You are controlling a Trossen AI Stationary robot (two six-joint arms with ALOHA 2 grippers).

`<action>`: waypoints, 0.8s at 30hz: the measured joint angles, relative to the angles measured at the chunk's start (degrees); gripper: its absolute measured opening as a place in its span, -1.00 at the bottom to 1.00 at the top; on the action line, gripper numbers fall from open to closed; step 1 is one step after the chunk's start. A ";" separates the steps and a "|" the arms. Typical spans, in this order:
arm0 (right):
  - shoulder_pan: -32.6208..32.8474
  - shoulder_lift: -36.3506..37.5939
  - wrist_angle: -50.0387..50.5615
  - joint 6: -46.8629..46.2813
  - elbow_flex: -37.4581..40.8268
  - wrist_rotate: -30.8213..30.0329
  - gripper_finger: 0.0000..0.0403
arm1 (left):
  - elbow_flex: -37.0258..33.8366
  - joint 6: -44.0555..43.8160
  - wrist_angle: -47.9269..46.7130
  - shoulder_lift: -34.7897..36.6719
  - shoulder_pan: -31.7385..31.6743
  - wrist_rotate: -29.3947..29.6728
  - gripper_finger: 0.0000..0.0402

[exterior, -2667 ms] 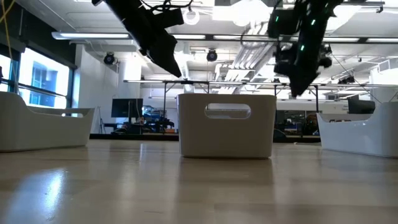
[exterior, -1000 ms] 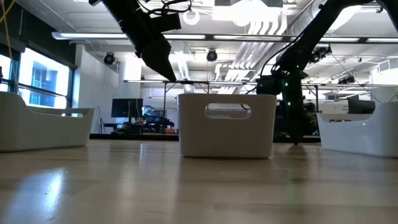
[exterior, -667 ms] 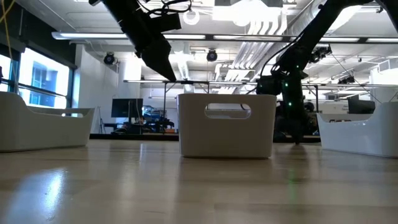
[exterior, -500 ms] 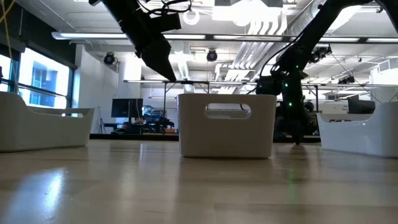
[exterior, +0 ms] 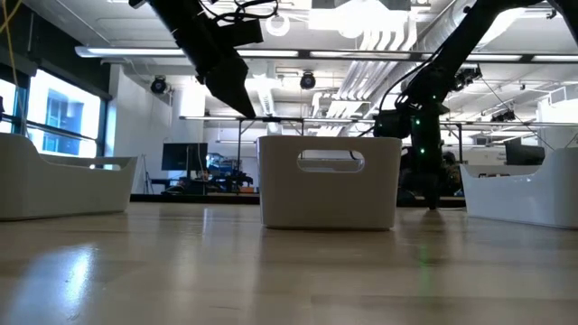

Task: Pick & Place First Aid Supplies
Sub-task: Put the bandage pack into the left gray bin

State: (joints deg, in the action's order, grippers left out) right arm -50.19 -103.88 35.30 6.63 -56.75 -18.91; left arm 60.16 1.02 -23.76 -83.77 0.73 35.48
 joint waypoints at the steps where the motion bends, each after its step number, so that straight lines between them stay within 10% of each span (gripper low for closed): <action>1: -0.03 0.00 -0.04 -0.01 0.00 0.12 -0.98 | 0.00 -0.01 0.01 0.00 0.01 0.00 -0.17; 15: 5.33 5.22 1.48 -4.23 0.07 7.19 -0.99 | -3.19 -1.80 -0.60 1.03 0.03 -3.71 -0.17; 24: 14.99 12.36 -5.66 -1.45 0.04 18.40 -1.00 | -13.89 2.08 19.90 8.62 -1.12 -7.50 -0.17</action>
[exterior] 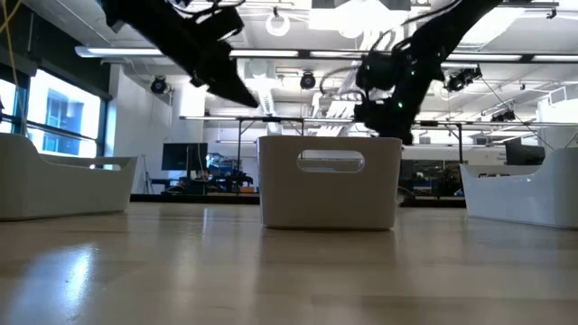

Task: Pick & Place First Aid Supplies
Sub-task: Put the bandage pack into the left gray bin

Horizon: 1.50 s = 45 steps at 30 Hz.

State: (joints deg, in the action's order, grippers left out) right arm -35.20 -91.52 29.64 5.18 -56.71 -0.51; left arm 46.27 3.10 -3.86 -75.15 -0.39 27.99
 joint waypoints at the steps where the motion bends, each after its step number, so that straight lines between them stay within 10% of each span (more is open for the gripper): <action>1: 0.99 0.46 -1.87 0.30 -0.02 0.71 -1.00 | -0.69 1.02 3.12 0.13 -0.45 -2.96 -0.17; 14: 9.01 1.39 -20.28 5.32 -0.02 3.35 -1.00 | -3.73 2.46 14.91 -1.86 -12.03 -22.97 -0.17; 29: 6.47 -5.78 -9.19 11.64 -0.02 -4.05 -0.58 | -3.77 1.95 13.95 -4.29 -12.34 -24.37 -0.17; 38: 2.06 -7.09 -9.21 20.40 -0.02 9.74 -0.44 | -3.75 0.61 13.32 -4.29 -12.34 -24.44 -0.17; 45: 1.05 -11.36 -12.06 23.63 0.94 7.26 -0.43 | -3.75 -0.36 13.00 -4.29 -12.34 -24.42 -0.17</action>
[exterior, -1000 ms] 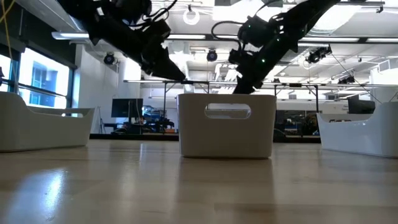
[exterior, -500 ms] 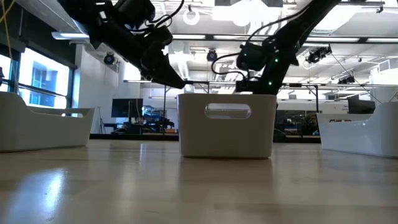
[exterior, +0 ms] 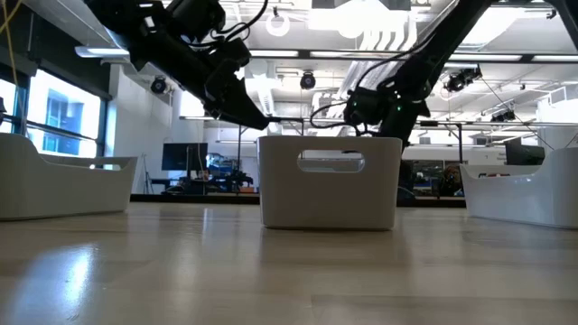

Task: Pick & Place First Aid Supplies
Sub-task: Put the bandage pack into the left gray bin

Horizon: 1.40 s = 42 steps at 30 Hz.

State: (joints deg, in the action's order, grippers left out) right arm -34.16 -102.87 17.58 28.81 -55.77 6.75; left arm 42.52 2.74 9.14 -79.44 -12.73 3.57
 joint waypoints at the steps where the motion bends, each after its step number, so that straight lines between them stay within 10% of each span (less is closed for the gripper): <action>1: -0.31 -0.47 -0.38 -0.06 0.00 0.36 -0.43 | 0.00 0.00 0.16 0.00 0.00 -0.02 -0.17; 34: -0.47 4.12 0.68 -11.15 0.17 -0.22 -0.99 | 0.00 2.70 5.54 0.02 -0.01 -1.75 -0.17; 42: 1.26 11.23 0.79 -16.93 0.11 11.50 -0.99 | 0.07 12.49 12.58 0.04 0.02 -3.23 -0.17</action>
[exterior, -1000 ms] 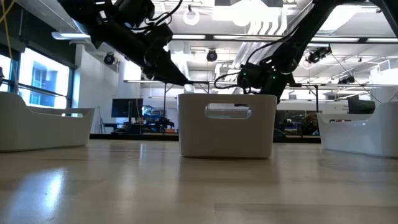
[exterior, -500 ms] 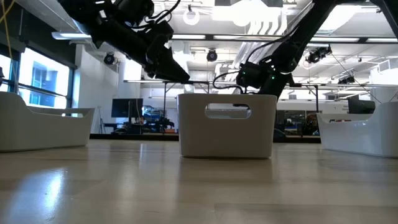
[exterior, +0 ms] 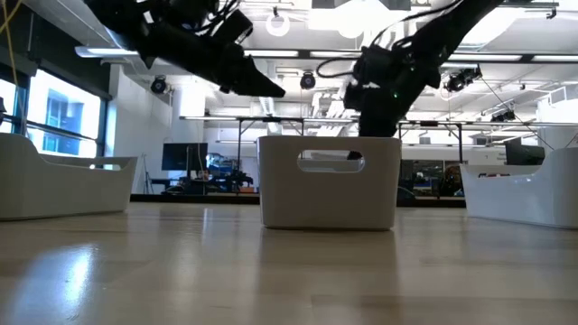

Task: Pick & Place First Aid Supplies
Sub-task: Put the bandage pack into the left gray bin

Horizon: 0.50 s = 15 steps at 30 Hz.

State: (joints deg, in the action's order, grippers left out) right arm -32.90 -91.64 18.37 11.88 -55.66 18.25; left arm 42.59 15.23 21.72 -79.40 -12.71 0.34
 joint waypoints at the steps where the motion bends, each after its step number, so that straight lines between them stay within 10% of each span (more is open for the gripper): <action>1: 0.48 0.46 -0.11 -0.70 0.00 1.08 -0.99 | 0.02 1.86 0.68 -0.02 0.00 -0.01 -0.17; 15: 10.65 2.72 -4.06 -6.58 -0.04 5.76 -0.99 | 6.91 10.53 1.88 -11.09 1.60 -0.13 -0.17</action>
State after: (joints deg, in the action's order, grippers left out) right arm -22.25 -88.92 14.31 5.30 -55.70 24.01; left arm 49.50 25.76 23.60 -90.49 -11.11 0.21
